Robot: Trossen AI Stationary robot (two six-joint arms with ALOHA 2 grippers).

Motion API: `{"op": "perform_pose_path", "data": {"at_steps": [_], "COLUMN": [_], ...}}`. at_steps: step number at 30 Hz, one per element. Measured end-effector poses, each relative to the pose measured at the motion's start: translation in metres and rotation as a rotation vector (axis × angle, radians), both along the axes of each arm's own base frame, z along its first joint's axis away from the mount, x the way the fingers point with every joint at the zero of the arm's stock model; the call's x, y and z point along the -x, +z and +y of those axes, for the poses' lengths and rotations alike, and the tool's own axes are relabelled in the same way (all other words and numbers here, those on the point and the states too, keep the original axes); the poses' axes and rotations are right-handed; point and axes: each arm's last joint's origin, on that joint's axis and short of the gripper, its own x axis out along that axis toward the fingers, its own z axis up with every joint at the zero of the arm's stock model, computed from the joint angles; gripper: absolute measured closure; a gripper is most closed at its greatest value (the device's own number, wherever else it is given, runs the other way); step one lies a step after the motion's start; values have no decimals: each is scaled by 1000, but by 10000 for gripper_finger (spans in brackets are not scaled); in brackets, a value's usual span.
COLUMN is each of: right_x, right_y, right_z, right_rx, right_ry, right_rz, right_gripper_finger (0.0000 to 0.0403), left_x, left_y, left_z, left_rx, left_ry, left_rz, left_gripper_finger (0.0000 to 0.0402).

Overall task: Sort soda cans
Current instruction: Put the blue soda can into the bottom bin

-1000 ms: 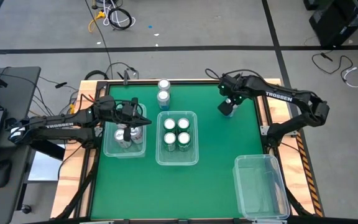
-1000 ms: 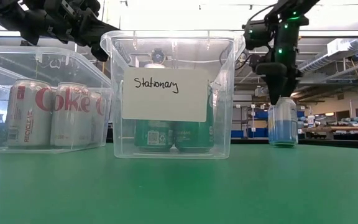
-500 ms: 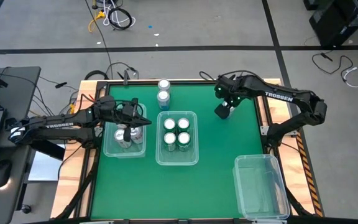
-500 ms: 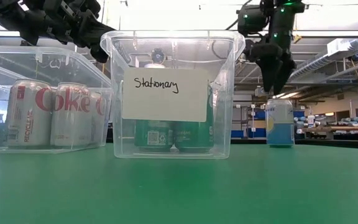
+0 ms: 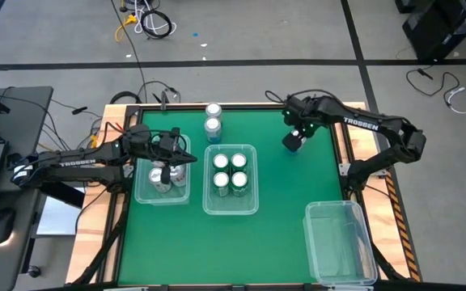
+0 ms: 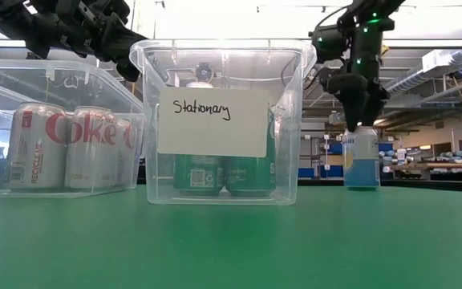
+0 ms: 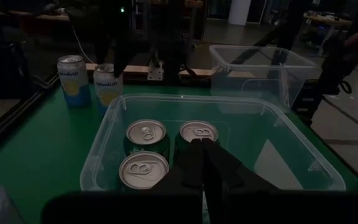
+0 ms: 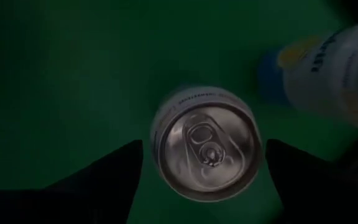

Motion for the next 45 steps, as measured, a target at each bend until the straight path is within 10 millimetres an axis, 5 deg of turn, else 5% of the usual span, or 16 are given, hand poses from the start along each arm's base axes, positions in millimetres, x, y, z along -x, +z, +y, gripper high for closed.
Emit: {"op": "perform_pose_path", "data": {"at_steps": [12,16,20,32,45], "right_x": [0,-5,-15,-20,6], "right_y": [-25,-15,16,136,153], "right_z": [-3,1,14,120,228], "right_rx": [-5,-20,-32,-75,-310], "right_ry": [24,45,104,150,75], "right_rz": [-62,-64,-76,-177,-191], "right_gripper_finger": [89,121,121,121,121], "left_x": [0,0,0,0,0], "left_y": [0,0,0,0,0], "left_z": [0,0,0,0,0], "left_rx": [12,25,24,15,16], "left_ry": [1,2,2,0,0], "left_rz": [1,2,0,-1,-1], "left_gripper_finger": [400,400,400,400,400]}}
